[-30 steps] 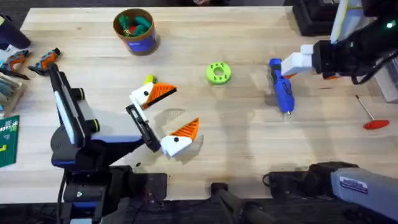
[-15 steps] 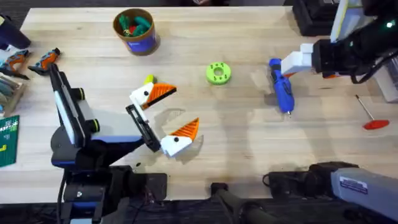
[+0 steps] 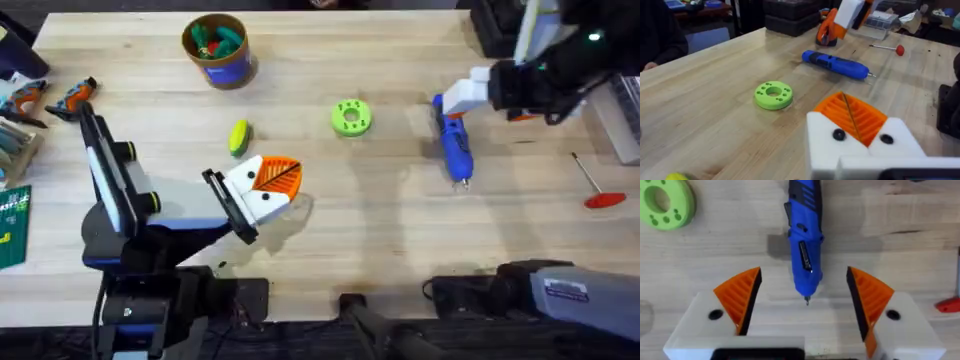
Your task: Pick up the gripper from the table and insert it into the empty holder that is missing its gripper. Then pick up a screw, insert it into the mounting hole, and use the screwdriver to tighten it. Finally, clean up the table by picking up the vegetable and placing it into the bucket.
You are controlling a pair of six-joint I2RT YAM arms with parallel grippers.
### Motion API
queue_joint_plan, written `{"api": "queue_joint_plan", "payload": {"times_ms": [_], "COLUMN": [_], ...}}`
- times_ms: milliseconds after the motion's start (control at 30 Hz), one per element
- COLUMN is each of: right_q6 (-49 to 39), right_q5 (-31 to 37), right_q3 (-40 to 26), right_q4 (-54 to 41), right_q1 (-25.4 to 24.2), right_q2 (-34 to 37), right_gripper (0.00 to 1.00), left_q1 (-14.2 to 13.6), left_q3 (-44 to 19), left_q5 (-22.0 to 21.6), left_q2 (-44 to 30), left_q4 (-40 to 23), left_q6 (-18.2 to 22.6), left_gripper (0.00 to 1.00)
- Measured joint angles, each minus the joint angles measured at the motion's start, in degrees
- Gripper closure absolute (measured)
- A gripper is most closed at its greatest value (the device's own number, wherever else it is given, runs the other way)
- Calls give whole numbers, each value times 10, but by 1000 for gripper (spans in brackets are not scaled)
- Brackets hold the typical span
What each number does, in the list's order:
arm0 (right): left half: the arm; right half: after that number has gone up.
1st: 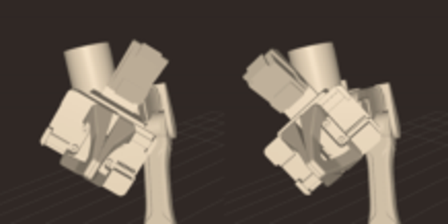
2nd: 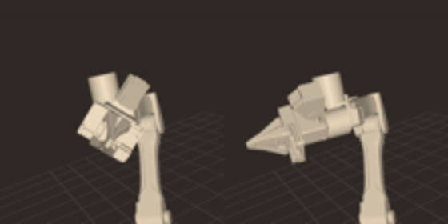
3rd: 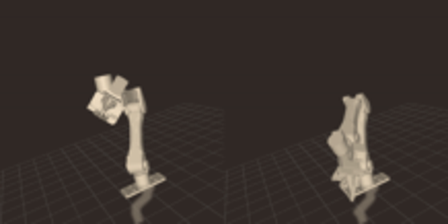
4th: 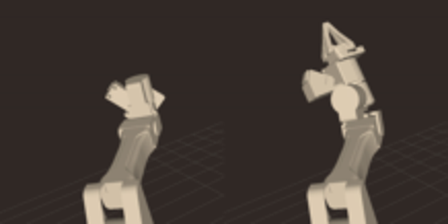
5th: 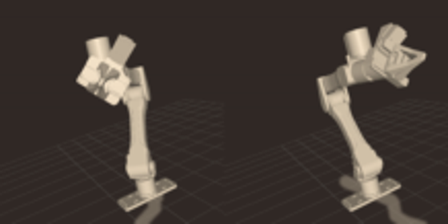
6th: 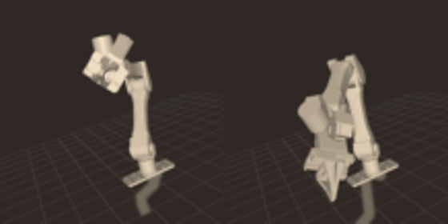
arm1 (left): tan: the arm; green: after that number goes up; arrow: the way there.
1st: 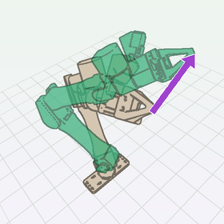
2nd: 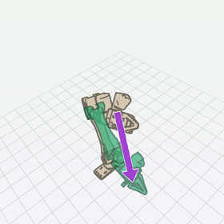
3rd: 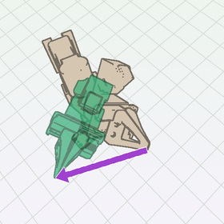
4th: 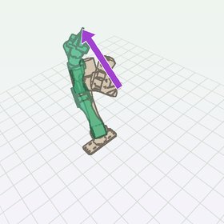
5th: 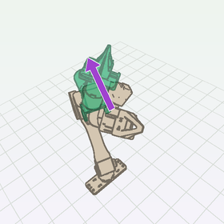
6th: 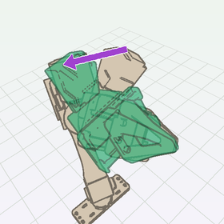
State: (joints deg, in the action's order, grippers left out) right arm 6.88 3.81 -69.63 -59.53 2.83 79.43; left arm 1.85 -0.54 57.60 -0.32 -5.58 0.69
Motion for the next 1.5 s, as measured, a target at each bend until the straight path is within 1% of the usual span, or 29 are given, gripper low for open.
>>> {"api": "queue_joint_plan", "payload": {"times_ms": [167,333,500,900,967,1000,1033,1067,1167,1200,1233,1267,1300,1400,1500], "right_q6": [-1,-9,-31,-69,-73,-76,-79,-82,-90,-91,-92,-93,-92,-95,-95], "right_q5": [0,0,0,0,-1,-2,-2,-2,-1,1,2,4,5,5,4], "right_q3": [0,0,0,0,0,0,0,0,0,0,0,0,0,-1,-6], "right_q4": [42,64,103,153,159,159,160,161,164,165,165,164,164,158,133], "right_q1": [0,0,0,-6,-6,-6,-6,-6,-6,-7,-7,-7,-7,-7,-7], "right_q2": [60,121,174,244,248,248,248,248,248,249,250,251,252,252,252], "right_gripper": [11,11,11,9,23,50,107,188,586,753,872,955,978,975,975], "left_q1": [0,0,0,0,0,0,0,0,0,0,0,0,0,0,0], "left_q3": [0,0,0,0,0,0,0,0,0,0,0,0,0,0,0], "left_q5": [0,0,0,0,0,0,0,0,0,0,0,0,0,0,0], "left_q2": [0,0,0,0,0,0,0,0,0,0,0,0,0,0,0], "left_q4": [0,0,0,0,0,0,0,0,0,0,0,0,0,0,0], "left_q6": [0,0,0,0,0,0,0,0,0,0,0,0,0,0,0], "left_gripper": [985,985,985,985,985,985,985,985,985,985,985,985,985,985,985]}}
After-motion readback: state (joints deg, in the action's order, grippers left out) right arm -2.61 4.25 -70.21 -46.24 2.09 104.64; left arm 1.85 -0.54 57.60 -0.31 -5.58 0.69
